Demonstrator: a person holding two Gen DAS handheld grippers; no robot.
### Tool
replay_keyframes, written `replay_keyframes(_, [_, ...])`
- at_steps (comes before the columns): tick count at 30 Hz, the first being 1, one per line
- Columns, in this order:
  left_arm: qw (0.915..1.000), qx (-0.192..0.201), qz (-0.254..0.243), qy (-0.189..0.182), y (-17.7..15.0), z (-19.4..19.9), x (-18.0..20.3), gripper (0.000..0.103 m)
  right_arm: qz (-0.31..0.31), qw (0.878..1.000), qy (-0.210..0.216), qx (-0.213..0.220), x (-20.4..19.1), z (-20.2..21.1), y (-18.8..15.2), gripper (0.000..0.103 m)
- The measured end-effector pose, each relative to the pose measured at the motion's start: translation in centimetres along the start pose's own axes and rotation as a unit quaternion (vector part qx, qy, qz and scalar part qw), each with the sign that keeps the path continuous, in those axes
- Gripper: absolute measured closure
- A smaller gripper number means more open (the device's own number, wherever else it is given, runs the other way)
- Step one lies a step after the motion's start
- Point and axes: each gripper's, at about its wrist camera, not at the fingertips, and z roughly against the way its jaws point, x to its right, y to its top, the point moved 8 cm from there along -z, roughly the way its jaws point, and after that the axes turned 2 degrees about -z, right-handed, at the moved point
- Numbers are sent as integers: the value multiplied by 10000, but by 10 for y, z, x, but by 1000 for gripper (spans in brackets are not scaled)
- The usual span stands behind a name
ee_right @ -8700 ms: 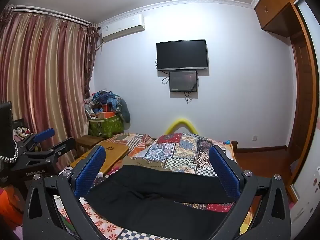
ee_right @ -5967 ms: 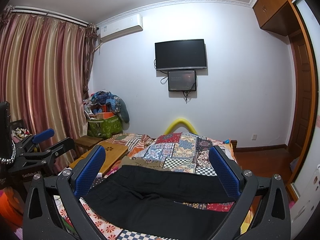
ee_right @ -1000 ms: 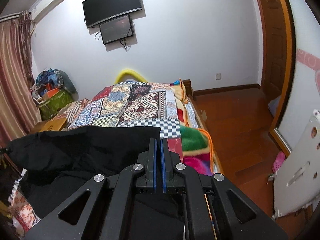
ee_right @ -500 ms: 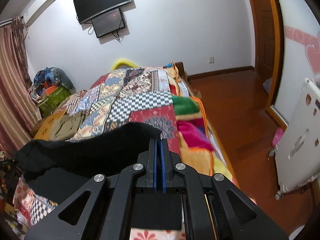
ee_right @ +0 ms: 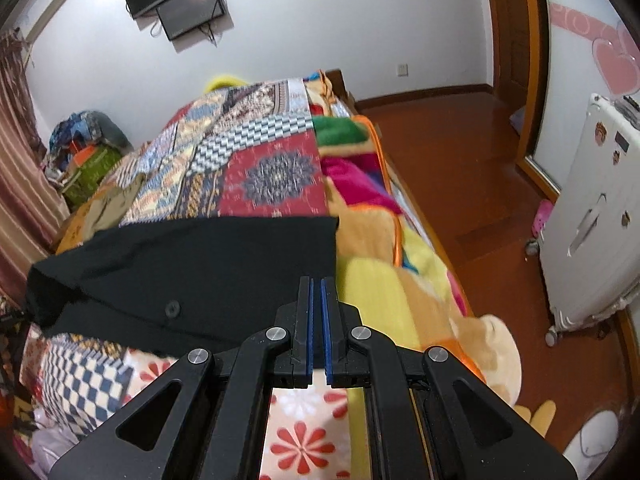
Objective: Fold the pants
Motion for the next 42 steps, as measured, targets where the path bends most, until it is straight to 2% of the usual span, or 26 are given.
replay_keyframes(7, [9999,4,3,158,-5,22,1,79,138,9998,-37,-129,-8,-1,0,99])
replay_keyframes(9, [9998,44,-24,188,-2,31,6,75,230,9997,-29,-92,-14,1,4,99])
replay_keyframes(11, [9997,167,-18,170,5,42,12,66,359,9993,-23,-45,-23,4,9,99])
replay_keyframes(17, [9976,579,-375,39,25,70,51,51,787,9967,175,53,-60,12,25,97])
replay_keyframes(23, [9945,535,-853,-292,33,62,103,47,1190,9908,645,29,-113,12,32,85])
replay_keyframes(26, [9926,404,-1089,-361,31,48,125,47,1517,9846,870,-20,-146,8,30,78])
replay_keyframes(28, [9904,321,-1300,-353,28,38,140,47,1748,9794,1015,-44,-167,5,26,67])
replay_keyframes(30, [9878,286,-1491,-333,25,30,152,47,1957,9737,1163,-90,-187,-1,22,62])
replay_keyframes(32, [9852,286,-1662,-322,24,23,162,40,2178,9667,1332,-190,-209,-8,15,59])
replay_keyframes(35, [9817,347,-1861,-225,24,14,172,37,2448,9567,1530,-379,-238,-23,4,51])
replay_keyframes(37, [9813,310,-1875,-292,25,7,175,37,2598,9508,1612,-494,-253,-33,-6,46])
replay_keyframes(42, [9848,167,-1650,-520,30,-11,175,37,2985,9364,1635,-856,-278,-57,-32,45])
